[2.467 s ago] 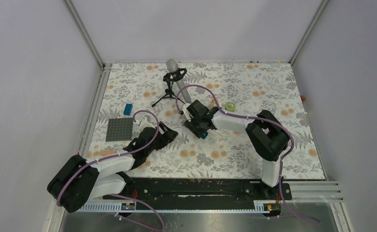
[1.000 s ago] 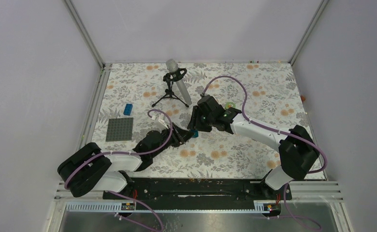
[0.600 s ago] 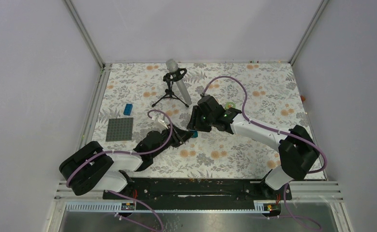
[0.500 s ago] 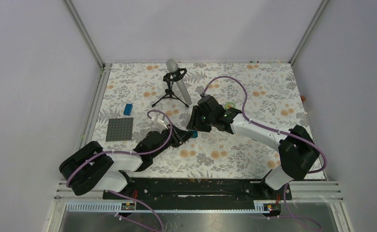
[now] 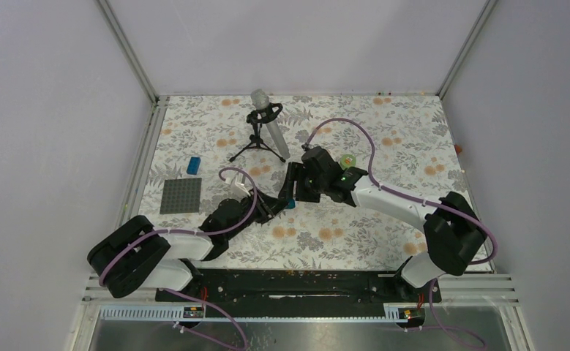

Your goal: Sort the pills into containers

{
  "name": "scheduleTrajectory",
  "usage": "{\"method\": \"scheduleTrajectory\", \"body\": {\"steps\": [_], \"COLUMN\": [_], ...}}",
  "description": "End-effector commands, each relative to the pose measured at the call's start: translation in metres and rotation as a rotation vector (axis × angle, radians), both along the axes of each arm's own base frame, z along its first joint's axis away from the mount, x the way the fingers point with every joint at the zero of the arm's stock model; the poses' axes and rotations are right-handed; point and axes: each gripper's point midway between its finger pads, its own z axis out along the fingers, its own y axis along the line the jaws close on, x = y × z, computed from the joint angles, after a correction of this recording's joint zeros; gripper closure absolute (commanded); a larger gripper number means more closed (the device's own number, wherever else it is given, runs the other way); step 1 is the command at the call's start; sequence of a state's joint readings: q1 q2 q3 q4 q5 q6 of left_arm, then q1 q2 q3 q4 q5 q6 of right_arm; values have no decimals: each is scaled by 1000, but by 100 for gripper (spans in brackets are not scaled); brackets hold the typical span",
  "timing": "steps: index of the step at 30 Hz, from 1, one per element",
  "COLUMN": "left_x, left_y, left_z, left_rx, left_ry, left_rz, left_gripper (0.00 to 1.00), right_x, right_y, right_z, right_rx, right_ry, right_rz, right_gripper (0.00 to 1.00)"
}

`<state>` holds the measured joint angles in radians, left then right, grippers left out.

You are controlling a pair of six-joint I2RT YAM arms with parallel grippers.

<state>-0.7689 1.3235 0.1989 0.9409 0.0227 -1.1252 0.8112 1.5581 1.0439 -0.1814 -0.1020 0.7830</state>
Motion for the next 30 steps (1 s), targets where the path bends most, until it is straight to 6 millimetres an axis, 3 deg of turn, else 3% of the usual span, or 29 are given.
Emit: {"method": "scheduleTrajectory", "body": {"steps": [1,9,15,21,27,30], "left_x": [6,8,8,8,6,5], "left_y": [5,12,18,19,17,16], "left_z": [26,28,24,24,32,33], "left_rx": [-67,-47,-25,-24,-44,-43], "left_ry": [-80,-98,-96,-97,-125,-136], "left_rz": [23,40,53,56,34,24], "left_gripper": [100,100,100,100,100,100], "right_x": [-4,9,15,17,16,15], "right_y": [-2,-36,-50,-55,-47,-37], "right_z": [20,7,18,22,6,10], "right_rx": [31,-123,-147,-149,-111,5], "right_ry": [-50,-100,-160,-177,-108,-93], "right_rz": [30,-35,-83,-97,-39,-5], "right_gripper": [30,32,42,45,73,70]}}
